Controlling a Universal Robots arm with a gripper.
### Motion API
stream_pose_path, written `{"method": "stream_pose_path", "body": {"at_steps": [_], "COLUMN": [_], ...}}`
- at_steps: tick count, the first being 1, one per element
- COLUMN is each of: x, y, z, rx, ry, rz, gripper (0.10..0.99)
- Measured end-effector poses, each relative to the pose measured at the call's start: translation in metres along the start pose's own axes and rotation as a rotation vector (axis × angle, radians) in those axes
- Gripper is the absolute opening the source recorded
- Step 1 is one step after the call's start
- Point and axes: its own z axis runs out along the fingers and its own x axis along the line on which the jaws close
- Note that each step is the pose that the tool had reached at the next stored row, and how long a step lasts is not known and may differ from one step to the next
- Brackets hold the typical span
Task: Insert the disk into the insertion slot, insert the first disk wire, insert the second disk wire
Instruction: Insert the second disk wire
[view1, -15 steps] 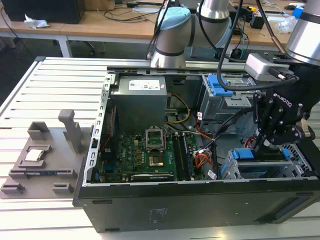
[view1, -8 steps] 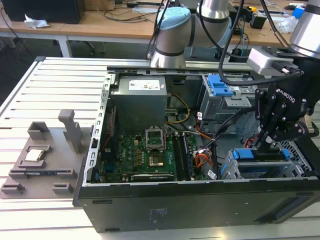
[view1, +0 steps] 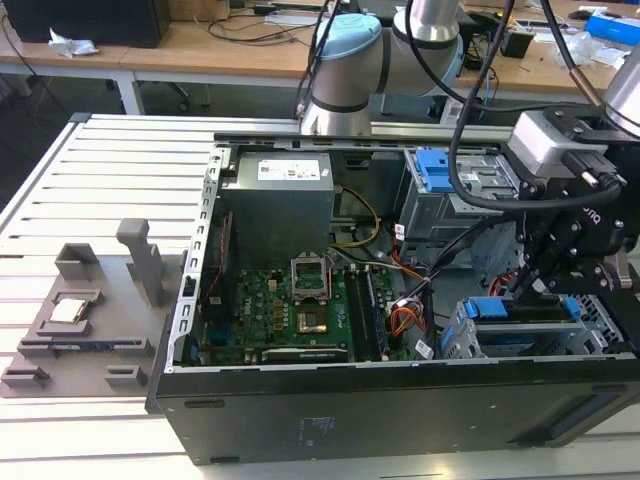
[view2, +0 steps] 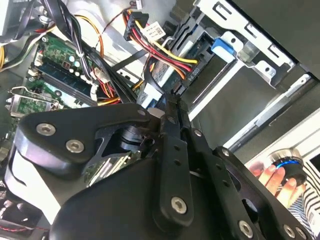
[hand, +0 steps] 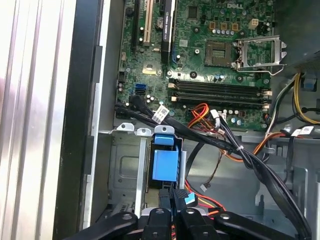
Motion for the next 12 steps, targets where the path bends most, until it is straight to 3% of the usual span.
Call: {"method": "stream_pose_path", "body": {"at_steps": [5, 8, 12], "x": [0.0004, -0.0002, -0.0001], "y": [-0.0073, -0.0085, -0.0094], "z": [0.0029, 0.0036, 0.0044], "rx": [-0.007, -0.006, -0.007], "ry": [-0.0041, -0.0180, -0.0216], "rz": [-0.001, -0.002, 0.000], "gripper": [0.145, 0.145, 0.145]}}
